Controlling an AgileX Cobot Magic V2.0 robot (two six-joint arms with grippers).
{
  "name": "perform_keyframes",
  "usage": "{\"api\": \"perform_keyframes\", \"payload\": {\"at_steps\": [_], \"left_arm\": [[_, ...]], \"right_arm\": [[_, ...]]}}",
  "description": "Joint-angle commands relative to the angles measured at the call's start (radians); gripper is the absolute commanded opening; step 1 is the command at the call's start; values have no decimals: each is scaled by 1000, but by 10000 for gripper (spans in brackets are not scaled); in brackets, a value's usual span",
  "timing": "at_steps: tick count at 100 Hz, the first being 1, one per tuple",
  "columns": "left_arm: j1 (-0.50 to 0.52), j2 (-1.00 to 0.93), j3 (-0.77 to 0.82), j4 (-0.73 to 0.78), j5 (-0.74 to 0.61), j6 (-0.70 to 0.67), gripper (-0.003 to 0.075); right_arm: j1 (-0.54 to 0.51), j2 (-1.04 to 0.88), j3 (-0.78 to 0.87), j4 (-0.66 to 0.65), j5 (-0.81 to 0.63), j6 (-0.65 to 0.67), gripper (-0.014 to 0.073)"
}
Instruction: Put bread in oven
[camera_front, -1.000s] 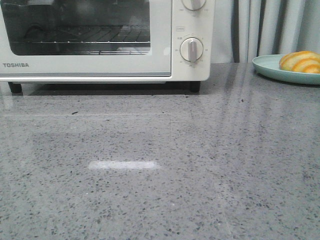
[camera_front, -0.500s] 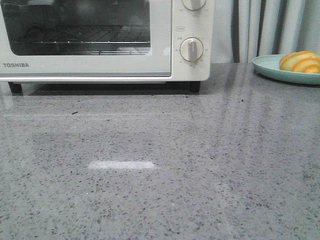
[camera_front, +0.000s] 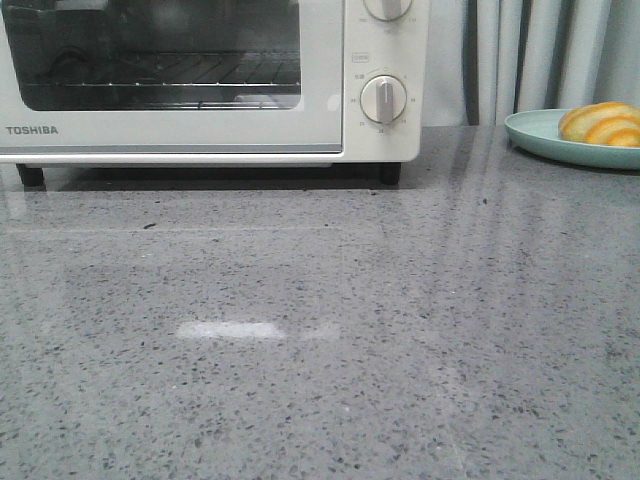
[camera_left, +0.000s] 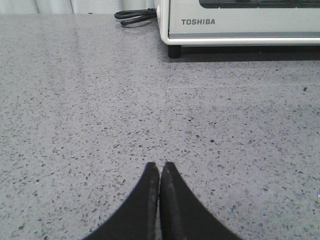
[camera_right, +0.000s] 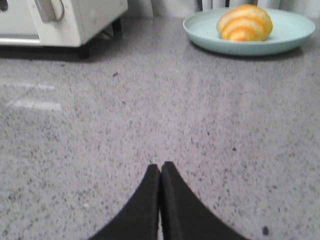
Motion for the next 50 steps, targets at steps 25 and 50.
{"api": "perform_keyframes", "payload": {"at_steps": [25,50], "left_arm": [[0,-31,26,-10,-60,-7,-21],[0,-31,26,-20,-68,-7,-21]], "right_arm": [[-8,-23,13,-9,-223,-7,-50],[-8,-23,13,197,-306,-7,-50]]}}
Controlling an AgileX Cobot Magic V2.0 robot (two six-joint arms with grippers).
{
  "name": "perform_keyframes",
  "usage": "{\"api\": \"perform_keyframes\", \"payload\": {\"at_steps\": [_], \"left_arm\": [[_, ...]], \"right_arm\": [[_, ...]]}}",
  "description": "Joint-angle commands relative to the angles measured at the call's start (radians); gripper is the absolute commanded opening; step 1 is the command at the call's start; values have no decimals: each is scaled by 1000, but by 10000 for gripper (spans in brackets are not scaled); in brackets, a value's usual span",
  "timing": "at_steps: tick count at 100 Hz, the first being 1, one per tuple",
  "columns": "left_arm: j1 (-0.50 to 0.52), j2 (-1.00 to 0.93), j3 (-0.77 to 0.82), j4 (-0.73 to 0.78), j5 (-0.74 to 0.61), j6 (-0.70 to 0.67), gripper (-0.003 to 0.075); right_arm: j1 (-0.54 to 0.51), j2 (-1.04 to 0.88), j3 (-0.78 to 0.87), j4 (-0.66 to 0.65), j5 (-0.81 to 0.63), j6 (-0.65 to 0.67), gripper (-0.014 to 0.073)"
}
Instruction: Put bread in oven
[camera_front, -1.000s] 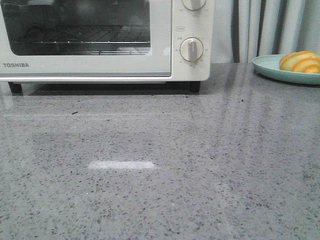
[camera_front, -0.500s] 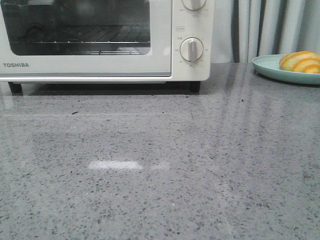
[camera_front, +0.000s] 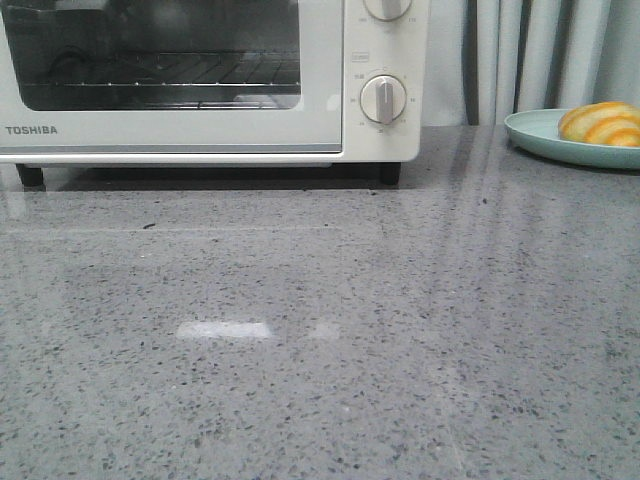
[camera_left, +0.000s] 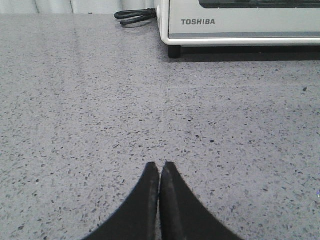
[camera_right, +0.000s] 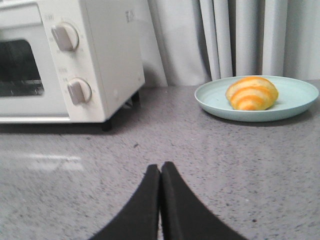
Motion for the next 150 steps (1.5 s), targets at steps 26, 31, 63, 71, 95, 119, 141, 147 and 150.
{"api": "perform_keyframes", "payload": {"at_steps": [26,31,63,71,95,119,141,147,150], "left_arm": [[0,-31,26,-208,-140,-8,-21],[0,-31,26,-344,-194,-8,-21],[0,-31,26,-914,-331,-8,-21],[0,-31,15,-970,-316,-8,-21],[-13,2,-182,-876,-86,208,-22],[-13,315,-432,-861,4,560,-21],[-98,539,-662,-861,-72,688,-18],[-133,591,-705,-861,-72,729,-18],[-149,615,-725,-861,-72,743,-18]], "right_arm": [[-8,-23,11,349,-128,-7,-50],[-8,-23,11,349,-148,-7,-50],[-8,-23,11,349,-166,-7,-50],[-8,-23,-8,349,-127,-7,-50],[-8,-4,-238,270,188,-45,-50],[-8,133,-457,162,310,-173,-50],[-8,274,-540,143,312,-196,-50],[-8,301,-541,145,307,-196,-50],[-8,309,-541,147,307,-196,-50]]}}
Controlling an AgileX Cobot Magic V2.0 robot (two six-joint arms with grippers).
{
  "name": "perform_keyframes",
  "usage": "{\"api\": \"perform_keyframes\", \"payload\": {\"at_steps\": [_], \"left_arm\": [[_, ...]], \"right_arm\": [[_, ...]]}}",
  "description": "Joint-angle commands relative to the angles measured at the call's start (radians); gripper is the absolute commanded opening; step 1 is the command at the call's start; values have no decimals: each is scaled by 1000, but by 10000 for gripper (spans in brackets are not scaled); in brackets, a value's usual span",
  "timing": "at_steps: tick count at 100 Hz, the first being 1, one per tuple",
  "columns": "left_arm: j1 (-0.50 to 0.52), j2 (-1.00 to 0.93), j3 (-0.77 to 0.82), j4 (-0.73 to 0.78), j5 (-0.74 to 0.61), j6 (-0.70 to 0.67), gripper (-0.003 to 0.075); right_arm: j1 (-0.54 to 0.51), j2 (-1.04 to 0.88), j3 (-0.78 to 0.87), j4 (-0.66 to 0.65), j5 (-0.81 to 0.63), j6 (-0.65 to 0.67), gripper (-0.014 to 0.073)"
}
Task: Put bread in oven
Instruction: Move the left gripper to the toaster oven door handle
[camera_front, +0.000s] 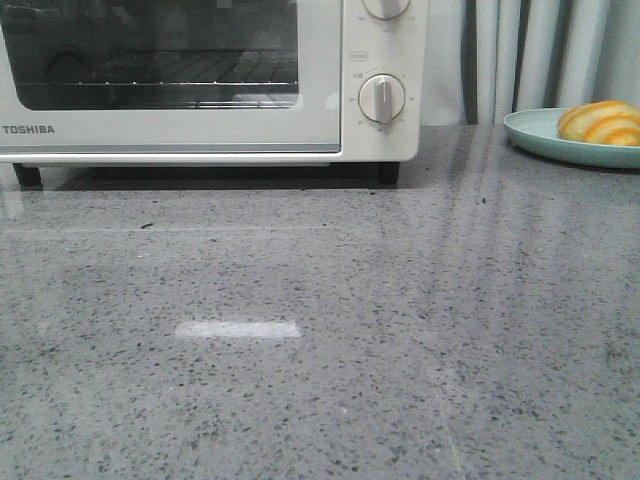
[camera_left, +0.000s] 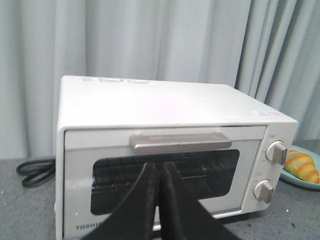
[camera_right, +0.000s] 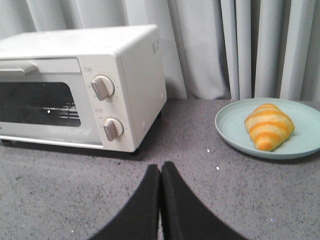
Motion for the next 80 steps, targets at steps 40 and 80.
{"api": "perform_keyframes", "payload": {"at_steps": [40,80], "left_arm": [[-203,444,-328,-21,-59,61,-21],[-209,648,-404,-21,-82,63,-21]], "right_arm": [[-8,68,-34,-6,-70,-19,-50],[-8,68,-34,-6,-61,-19,-50]]}}
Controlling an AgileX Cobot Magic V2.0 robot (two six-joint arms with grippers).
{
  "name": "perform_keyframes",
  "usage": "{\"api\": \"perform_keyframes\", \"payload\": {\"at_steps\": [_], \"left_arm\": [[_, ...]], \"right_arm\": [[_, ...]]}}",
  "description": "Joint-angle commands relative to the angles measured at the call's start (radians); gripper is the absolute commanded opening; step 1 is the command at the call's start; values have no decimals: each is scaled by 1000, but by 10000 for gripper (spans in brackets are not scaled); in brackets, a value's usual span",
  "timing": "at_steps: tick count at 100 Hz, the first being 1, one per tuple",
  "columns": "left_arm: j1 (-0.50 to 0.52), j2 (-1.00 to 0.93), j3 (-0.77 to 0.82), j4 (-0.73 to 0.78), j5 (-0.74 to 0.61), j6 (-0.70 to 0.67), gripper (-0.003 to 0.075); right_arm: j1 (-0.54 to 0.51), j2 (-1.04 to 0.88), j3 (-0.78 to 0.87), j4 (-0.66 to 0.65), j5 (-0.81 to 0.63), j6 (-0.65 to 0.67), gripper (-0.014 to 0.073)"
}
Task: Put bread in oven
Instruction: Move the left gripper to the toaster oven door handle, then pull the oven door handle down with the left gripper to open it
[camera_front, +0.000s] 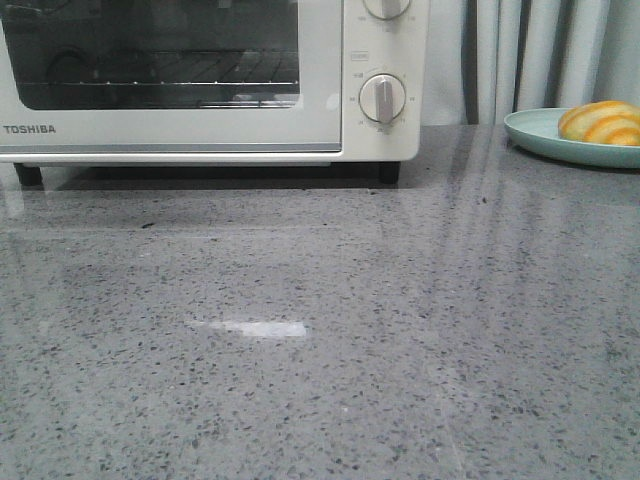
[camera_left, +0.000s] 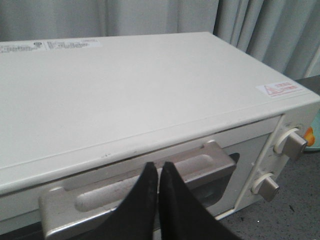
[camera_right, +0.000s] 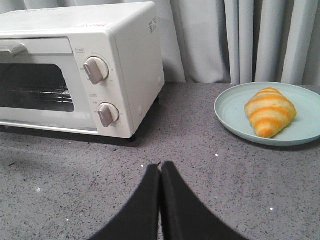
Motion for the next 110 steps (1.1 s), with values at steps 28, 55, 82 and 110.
{"api": "perform_keyframes", "payload": {"at_steps": [28,55,82,110], "left_arm": [[-8,23,-38,-18,-78,3,-21],[-8,28,-38,-16,-140,15,-21],[-8,60,-38,-16,-59,15,-21],[-8,63,-38,82,76,15,-22]], "right_arm": [[-8,17,-33,-6,-65,-10,-50],[-8,17,-33,-6,-65,-10,-50],[-8,17,-33,-6,-65,-10,-50],[-8,17,-33,-2,-65,-10,-50]]}}
